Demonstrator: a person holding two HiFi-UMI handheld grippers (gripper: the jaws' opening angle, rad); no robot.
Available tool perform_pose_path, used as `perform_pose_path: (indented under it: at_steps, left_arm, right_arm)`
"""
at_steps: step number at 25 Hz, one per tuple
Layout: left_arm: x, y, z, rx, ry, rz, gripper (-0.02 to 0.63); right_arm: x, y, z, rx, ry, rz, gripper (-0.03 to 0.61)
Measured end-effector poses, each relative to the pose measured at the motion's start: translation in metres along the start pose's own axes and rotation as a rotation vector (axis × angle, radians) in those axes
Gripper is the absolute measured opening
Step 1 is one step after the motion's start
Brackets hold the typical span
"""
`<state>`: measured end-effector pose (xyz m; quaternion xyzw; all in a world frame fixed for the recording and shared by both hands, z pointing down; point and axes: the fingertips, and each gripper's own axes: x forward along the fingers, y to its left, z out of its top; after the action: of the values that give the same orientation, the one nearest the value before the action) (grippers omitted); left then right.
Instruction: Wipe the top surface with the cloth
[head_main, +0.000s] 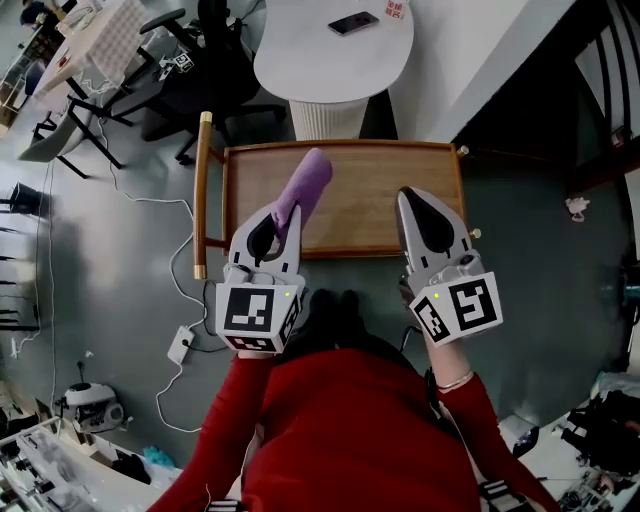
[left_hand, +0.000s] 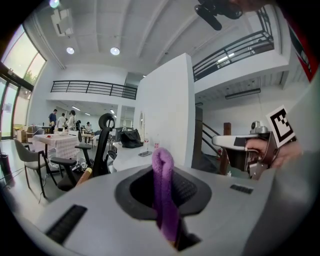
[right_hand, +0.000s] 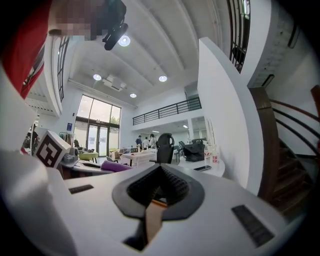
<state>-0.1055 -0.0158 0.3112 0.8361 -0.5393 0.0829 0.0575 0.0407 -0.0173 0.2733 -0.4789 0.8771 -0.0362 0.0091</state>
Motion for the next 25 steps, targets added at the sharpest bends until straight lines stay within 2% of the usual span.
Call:
perform_pose_path:
  at_steps: [25]
  left_arm:
    - [0.000, 0.003, 0.004, 0.010, -0.020, 0.036, 0.049]
  right_arm:
    - [-0.002, -0.011, -0.009, -0.031, 0.033, 0.000, 0.005]
